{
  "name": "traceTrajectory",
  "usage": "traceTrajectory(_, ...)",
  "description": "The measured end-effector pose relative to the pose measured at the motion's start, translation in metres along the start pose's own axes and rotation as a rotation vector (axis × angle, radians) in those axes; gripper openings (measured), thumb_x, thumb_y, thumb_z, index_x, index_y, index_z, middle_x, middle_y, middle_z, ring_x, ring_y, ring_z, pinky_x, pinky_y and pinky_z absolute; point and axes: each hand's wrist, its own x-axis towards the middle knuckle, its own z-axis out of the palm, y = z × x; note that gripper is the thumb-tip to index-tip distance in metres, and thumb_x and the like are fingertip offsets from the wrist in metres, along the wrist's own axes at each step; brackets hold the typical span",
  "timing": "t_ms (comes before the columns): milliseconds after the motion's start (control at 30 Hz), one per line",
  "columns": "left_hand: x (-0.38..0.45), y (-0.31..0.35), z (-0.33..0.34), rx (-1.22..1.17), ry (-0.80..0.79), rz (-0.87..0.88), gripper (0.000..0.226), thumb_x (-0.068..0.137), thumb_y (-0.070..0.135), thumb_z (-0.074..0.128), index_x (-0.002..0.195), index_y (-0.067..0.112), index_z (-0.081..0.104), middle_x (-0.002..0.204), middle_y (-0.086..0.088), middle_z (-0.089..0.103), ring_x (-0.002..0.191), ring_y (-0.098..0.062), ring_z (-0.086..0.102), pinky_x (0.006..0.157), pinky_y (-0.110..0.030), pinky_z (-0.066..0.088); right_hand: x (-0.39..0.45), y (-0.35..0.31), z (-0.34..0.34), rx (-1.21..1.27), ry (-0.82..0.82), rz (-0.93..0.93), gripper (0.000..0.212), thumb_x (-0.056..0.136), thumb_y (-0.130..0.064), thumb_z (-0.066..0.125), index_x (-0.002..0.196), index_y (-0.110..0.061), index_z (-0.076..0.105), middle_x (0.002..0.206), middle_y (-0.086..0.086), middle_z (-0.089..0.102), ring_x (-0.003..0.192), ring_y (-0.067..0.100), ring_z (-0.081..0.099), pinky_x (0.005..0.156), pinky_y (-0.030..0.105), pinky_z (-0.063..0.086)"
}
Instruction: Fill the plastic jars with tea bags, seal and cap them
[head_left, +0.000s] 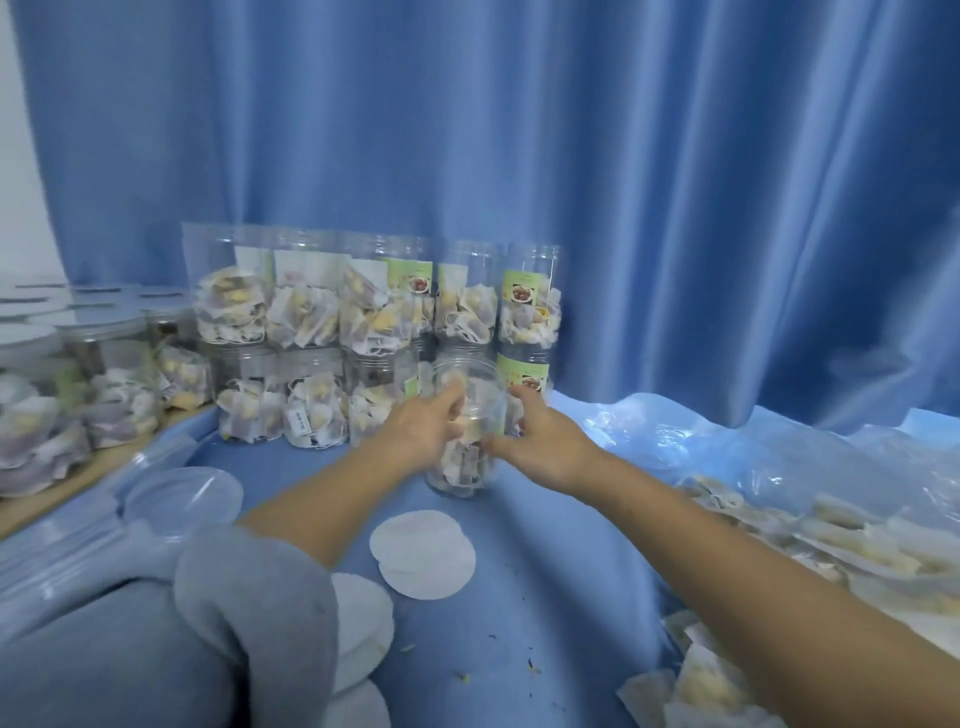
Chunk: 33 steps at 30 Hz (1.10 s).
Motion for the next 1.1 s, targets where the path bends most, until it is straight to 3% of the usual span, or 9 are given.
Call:
traceTrajectory(67,-0.028,0.008,-0.009,-0.050,-0.015,0.033,0.032,0.096,0.024,0.050,0.126,0.016,0.043,0.104,-0.013,0.060,0.093,-0.030,0.055,0.077,-0.032,0.041,-0.009,-0.004,0.000,-0.147,-0.039,-0.046,0.081,0.087,-0.028,0.062,0.148,-0.023,0.010,0.143,0.015,0.034,0.127,0.030,0.041,0.096,0.029,0.037)
traceTrajectory(167,-0.070,0.023,-0.021,-0.095,-0.004,0.083,0.026,0.095,0.027,0.051,0.118,0.018,0.044,0.068,0.006,0.045,0.068,-0.018,0.045,0.061,-0.028,0.032,-0.033,-0.007,-0.002,-0.260,-0.070,-0.018,0.094,0.085,-0.035,0.064,0.149,-0.032,-0.004,0.149,0.022,0.014,0.123,0.034,0.046,0.099,0.032,0.040)
traceTrajectory(267,-0.103,0.037,-0.030,-0.168,0.054,0.116,0.016,0.095,0.025,0.053,0.106,0.020,0.043,0.061,0.006,0.035,0.059,-0.013,0.037,0.055,-0.028,0.029,-0.062,-0.010,-0.008,-0.133,0.007,-0.125,0.085,0.081,-0.030,0.071,0.144,-0.035,0.015,0.137,0.015,0.033,0.091,0.020,0.053,0.071,0.006,0.039)
traceTrajectory(433,-0.154,0.057,-0.037,-0.241,0.097,0.132,0.013,0.094,0.025,0.053,0.099,0.023,0.041,0.059,0.001,0.036,0.053,-0.015,0.035,0.052,-0.029,0.030,-0.114,-0.014,-0.012,-0.077,0.132,-0.193,0.071,0.078,-0.030,0.074,0.134,-0.025,0.031,0.115,0.006,0.050,0.071,0.005,0.048,0.060,0.003,0.035)
traceTrajectory(667,-0.221,0.062,-0.017,-0.267,0.191,0.089,0.014,0.095,0.027,0.051,0.095,0.028,0.037,0.053,0.000,0.035,0.048,-0.014,0.035,0.045,-0.027,0.025,-0.177,-0.017,0.002,-0.009,0.175,-0.221,0.087,0.077,-0.025,0.076,0.143,-0.030,0.020,0.110,0.014,0.063,0.095,0.027,0.060,0.062,0.009,0.039)
traceTrajectory(767,-0.238,0.062,-0.006,-0.327,0.206,0.041,0.015,0.096,0.027,0.050,0.101,0.030,0.037,0.053,0.000,0.035,0.046,-0.015,0.035,0.044,-0.027,0.026,-0.194,-0.016,0.015,0.009,0.181,-0.220,0.096,0.079,-0.023,0.075,0.148,-0.027,0.009,0.107,-0.001,0.054,0.090,0.017,0.052,0.062,0.012,0.034)
traceTrajectory(900,-0.257,0.065,0.013,-0.314,0.260,0.014,0.034,0.097,0.029,0.047,0.128,0.034,0.033,0.070,-0.005,0.049,0.060,-0.020,0.045,0.059,-0.032,0.034,-0.212,-0.010,0.033,0.225,0.275,-0.113,0.108,0.077,-0.020,0.077,0.148,-0.032,-0.004,0.101,0.006,0.065,0.087,0.024,0.061,0.061,0.013,0.044)
traceTrajectory(967,-0.263,0.066,0.022,-0.352,0.297,-0.005,0.051,0.097,0.031,0.046,0.141,0.040,0.020,0.086,-0.009,0.053,0.069,-0.023,0.048,0.064,-0.031,0.036,-0.219,-0.009,0.040,0.286,0.351,-0.025,0.108,0.074,-0.024,0.079,0.146,-0.034,0.000,0.087,-0.004,0.057,0.075,0.011,0.060,0.057,0.009,0.040)
traceTrajectory(1100,-0.275,0.065,0.037,-0.535,0.358,-0.093,0.069,0.094,0.021,0.054,0.147,0.032,0.011,0.119,-0.008,0.057,0.092,-0.026,0.061,0.075,-0.035,0.047,-0.233,-0.001,0.044,0.220,0.398,0.073,0.044,0.074,-0.028,0.078,0.106,-0.023,0.048,0.086,-0.009,0.055,0.072,0.011,0.058,0.059,0.017,0.042)
